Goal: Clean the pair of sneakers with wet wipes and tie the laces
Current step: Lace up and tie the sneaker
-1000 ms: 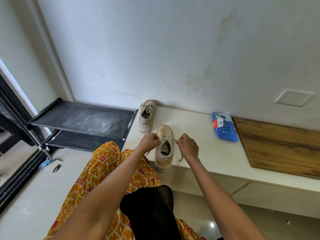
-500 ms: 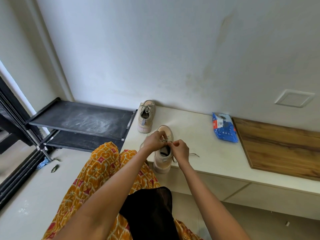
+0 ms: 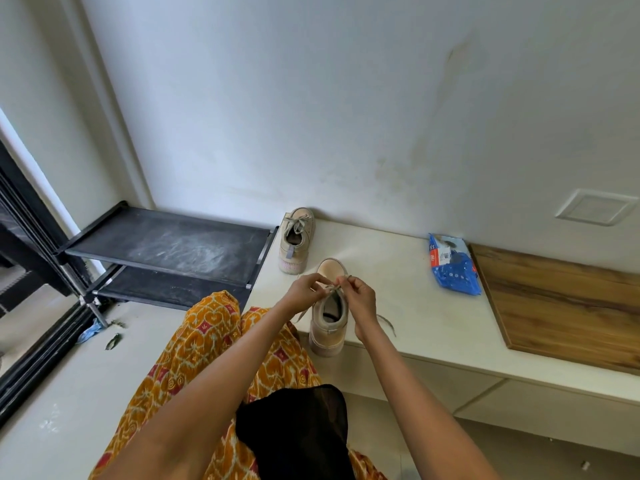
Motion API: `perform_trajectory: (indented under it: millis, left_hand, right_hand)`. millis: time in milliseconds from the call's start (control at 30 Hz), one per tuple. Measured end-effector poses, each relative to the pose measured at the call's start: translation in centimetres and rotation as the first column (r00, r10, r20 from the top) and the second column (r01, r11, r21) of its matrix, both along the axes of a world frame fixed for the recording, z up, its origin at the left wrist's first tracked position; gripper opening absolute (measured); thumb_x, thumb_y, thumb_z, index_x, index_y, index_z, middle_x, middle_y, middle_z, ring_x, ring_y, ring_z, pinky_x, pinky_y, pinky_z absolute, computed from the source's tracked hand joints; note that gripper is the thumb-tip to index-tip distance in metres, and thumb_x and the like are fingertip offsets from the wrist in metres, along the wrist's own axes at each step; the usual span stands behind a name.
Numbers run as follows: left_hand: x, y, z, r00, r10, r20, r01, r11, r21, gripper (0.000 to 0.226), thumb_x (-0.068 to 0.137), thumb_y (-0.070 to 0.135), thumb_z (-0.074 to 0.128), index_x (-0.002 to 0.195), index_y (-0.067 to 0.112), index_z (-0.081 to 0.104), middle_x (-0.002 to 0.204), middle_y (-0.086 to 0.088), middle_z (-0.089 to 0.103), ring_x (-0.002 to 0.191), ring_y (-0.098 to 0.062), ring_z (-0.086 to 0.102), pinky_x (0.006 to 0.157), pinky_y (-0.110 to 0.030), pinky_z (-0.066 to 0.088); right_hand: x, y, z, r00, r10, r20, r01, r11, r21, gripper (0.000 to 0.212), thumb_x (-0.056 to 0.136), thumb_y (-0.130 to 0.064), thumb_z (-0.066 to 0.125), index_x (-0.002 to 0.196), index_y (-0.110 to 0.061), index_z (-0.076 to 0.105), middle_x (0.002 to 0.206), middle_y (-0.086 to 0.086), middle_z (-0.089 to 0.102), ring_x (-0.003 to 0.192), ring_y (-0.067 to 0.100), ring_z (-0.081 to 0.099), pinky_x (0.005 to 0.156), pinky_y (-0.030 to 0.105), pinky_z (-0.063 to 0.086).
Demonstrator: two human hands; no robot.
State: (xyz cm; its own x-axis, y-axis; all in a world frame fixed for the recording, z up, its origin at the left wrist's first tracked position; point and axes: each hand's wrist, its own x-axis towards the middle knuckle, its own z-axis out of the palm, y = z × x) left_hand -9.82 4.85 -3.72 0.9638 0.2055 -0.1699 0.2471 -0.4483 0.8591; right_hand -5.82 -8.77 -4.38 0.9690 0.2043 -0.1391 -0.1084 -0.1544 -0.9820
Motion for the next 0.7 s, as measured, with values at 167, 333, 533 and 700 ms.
perform_trajectory:
  millis: [167,333,533,700]
  left_hand:
    - [0.3,0.4,0.2,0.999,-0.015,0.042,0.003,0.961,0.278,0.020,0.089,0.023,0.063,0.100,0.008,0.067,0.089,-0.002,0.063,0.082,-0.015,0.056,0.072,-0.025,0.044]
    - [1.4,0.6,0.6,0.996,-0.067,-0.055,0.086,0.829,0.553,0.023,0.095,0.026,0.054,0.104,0.009,0.064,0.106,-0.009,0.064,0.095,-0.023,0.059,0.080,-0.035,0.049]
    - [1.0,1.7,0.7,0.978,0.003,-0.210,-0.019,0.997,-0.073,0.033,0.101,0.027,0.037,0.105,0.003,0.058,0.092,-0.014,0.055,0.084,-0.021,0.056,0.069,-0.027,0.044]
    - [1.2,0.5,2.8,0.995,0.030,0.096,-0.009,0.977,-0.215,0.031,0.101,0.030,0.038,0.095,0.009,0.059,0.091,-0.003,0.057,0.087,-0.012,0.054,0.078,-0.022,0.042]
  right_hand:
    - [1.0,-0.7,0.4,0.981,0.188,0.038,-0.185,0.979,-0.088,0.019,0.096,-0.024,0.052,0.090,-0.014,0.068,0.085,-0.004,0.069,0.081,0.008,0.062,0.073,0.022,0.050]
    - [2.3,-0.6,1.6,0.891,0.436,0.128,-0.354,0.843,-0.404,0.019,0.095,-0.027,0.053,0.080,-0.020,0.063,0.074,-0.011,0.063,0.074,0.007,0.058,0.070,0.024,0.044]
    - [1.8,0.1,1.3,0.844,0.481,0.238,-0.275,0.769,-0.577,0.028,0.096,-0.029,0.050,0.105,-0.011,0.070,0.103,0.009,0.070,0.095,0.024,0.063,0.078,0.031,0.047]
    - [1.4,0.4,1.9,0.802,0.549,0.236,-0.258,0.675,-0.691,0.029,0.092,-0.034,0.052,0.109,-0.016,0.067,0.102,0.007,0.066,0.091,0.024,0.062,0.070,0.029,0.044]
